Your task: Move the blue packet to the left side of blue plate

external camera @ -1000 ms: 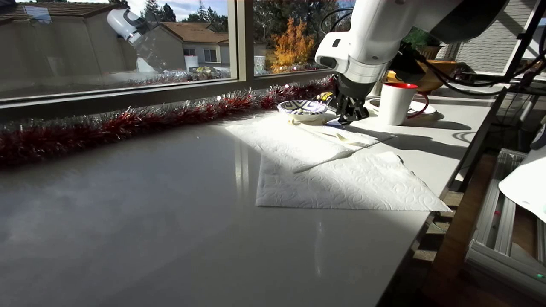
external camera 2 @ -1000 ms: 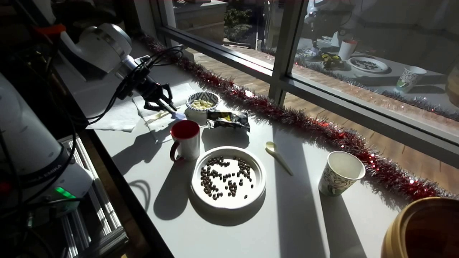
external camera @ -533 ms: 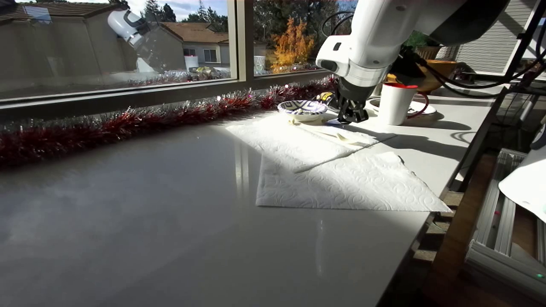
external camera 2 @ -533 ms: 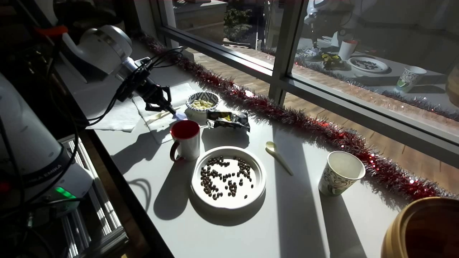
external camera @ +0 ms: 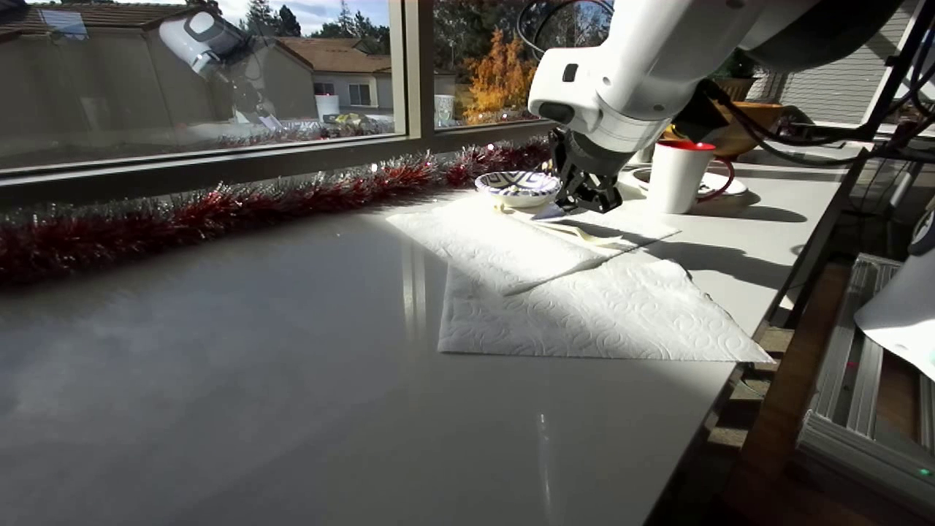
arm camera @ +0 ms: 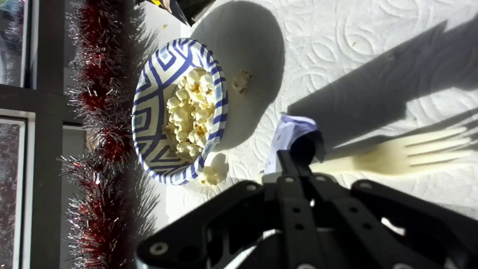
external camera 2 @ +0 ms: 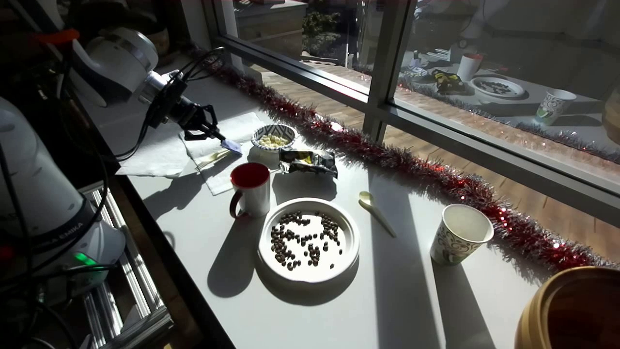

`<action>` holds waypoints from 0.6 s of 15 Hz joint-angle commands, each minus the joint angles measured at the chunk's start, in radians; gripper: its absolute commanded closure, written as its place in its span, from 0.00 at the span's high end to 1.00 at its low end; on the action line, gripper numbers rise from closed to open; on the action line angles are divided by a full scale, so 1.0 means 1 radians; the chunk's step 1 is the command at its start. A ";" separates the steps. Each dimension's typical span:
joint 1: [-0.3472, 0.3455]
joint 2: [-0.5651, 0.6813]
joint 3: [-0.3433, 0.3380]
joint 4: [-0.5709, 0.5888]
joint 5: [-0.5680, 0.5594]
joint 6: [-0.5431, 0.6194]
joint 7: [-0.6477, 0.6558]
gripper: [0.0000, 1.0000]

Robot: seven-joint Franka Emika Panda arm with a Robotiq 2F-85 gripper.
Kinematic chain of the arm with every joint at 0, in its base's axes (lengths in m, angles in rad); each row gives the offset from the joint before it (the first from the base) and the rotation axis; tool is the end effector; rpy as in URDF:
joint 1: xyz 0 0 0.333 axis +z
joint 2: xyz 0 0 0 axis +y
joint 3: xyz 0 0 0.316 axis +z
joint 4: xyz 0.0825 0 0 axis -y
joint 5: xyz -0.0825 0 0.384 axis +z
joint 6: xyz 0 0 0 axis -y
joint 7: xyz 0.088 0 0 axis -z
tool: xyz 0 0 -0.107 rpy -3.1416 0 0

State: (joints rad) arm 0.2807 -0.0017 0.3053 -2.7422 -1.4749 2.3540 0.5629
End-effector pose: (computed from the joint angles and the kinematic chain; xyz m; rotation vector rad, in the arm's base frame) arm 0.3079 0.1879 0.2004 1.8264 1.4347 0.2162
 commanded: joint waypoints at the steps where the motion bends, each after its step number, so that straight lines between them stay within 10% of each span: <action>1: 0.082 -0.089 0.072 -0.041 -0.012 -0.134 0.003 0.00; 9: 0.152 -0.037 0.137 -0.002 -0.254 -0.439 0.067 0.00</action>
State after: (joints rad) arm 0.4298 -0.0644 0.4427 -2.7447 -1.5775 1.9907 0.5695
